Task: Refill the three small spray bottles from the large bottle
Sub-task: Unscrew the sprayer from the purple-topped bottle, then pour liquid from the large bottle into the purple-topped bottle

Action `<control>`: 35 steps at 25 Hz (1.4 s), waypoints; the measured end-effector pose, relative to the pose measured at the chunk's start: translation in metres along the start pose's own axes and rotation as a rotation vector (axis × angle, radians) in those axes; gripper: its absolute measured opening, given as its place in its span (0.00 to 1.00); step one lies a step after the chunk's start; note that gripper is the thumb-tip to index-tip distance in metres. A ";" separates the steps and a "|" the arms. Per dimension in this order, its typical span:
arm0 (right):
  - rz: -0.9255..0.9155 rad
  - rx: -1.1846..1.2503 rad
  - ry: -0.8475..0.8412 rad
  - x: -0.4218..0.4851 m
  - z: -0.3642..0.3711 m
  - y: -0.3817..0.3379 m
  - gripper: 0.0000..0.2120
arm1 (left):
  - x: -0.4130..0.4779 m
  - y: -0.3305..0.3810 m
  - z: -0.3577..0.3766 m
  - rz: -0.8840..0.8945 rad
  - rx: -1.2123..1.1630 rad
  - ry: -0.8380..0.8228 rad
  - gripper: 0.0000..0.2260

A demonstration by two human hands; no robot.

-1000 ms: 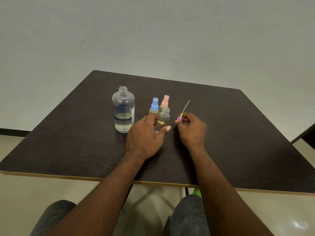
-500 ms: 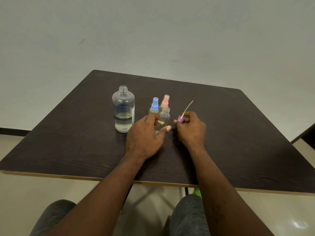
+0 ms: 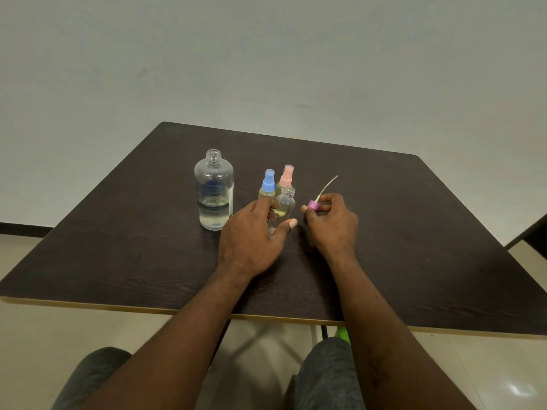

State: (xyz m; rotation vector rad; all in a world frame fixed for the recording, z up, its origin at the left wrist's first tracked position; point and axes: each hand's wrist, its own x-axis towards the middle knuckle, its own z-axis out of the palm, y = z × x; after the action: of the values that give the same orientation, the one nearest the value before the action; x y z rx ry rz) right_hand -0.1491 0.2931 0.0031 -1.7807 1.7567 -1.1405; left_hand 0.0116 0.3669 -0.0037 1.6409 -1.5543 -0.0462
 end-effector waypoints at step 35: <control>-0.363 0.380 -0.304 -0.019 -0.006 0.005 0.16 | -0.025 0.005 -0.014 0.031 0.002 0.085 0.21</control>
State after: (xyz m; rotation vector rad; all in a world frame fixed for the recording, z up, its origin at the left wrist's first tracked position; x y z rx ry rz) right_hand -0.1549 0.3125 -0.0027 -1.9462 0.9939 -1.1668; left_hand 0.0095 0.3960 -0.0043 1.5997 -1.5155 0.0407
